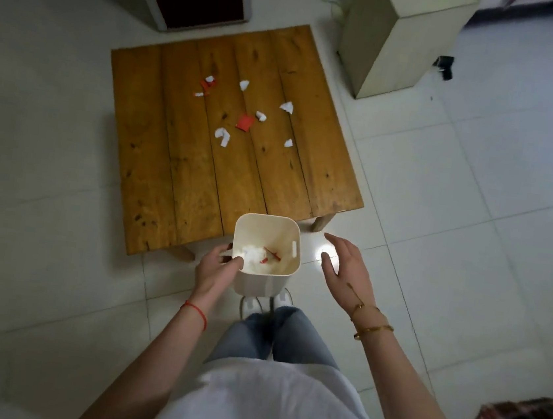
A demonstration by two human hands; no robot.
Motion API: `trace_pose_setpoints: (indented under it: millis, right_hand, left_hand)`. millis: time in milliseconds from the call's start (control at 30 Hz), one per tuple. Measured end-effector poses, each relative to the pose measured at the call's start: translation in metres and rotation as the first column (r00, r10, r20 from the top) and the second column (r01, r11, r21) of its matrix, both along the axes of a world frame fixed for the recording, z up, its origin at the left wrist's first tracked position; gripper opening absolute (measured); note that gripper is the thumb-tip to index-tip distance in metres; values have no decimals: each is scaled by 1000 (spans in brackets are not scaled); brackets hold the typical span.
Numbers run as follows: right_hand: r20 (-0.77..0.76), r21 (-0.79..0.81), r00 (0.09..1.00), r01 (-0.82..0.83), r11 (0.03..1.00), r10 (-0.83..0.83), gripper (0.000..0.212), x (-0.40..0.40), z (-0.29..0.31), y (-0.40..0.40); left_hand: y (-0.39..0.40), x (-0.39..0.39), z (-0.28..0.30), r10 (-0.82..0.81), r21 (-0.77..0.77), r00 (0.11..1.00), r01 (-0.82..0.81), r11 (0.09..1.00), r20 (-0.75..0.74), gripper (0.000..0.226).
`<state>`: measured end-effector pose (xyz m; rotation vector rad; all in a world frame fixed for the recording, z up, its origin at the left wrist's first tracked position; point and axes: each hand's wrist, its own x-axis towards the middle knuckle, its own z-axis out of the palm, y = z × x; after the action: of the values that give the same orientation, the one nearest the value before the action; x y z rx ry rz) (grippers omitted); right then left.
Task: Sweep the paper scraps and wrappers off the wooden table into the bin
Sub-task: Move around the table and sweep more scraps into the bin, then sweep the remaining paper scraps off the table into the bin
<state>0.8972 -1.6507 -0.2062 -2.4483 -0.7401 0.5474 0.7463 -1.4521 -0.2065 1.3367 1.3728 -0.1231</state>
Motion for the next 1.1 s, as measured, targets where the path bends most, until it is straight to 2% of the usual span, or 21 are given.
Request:
trace_pose_setpoints:
  millis: [100, 333, 667, 900, 1100]
  right_hand:
    - [16, -29, 994, 109, 994, -108, 38, -3, 11, -23]
    - [38, 23, 966, 256, 966, -256, 35, 18, 32, -56]
    - [10, 77, 930, 365, 928, -367, 35, 130, 51, -131]
    - [42, 72, 955, 291, 954, -294, 35, 265, 80, -210]
    - [57, 80, 974, 215, 973, -220, 35, 365, 90, -235]
  left_hand:
    - [-1, 14, 15, -43, 6, 998, 43, 999, 39, 57]
    - [-12, 72, 51, -194, 11, 976, 194, 981, 99, 58]
    - [-85, 206, 73, -302, 11, 941, 304, 952, 154, 52]
    - [-170, 326, 87, -223, -44, 954, 236, 971, 203, 48]
    - [-202, 404, 88, -71, -142, 968, 108, 984, 240, 46]
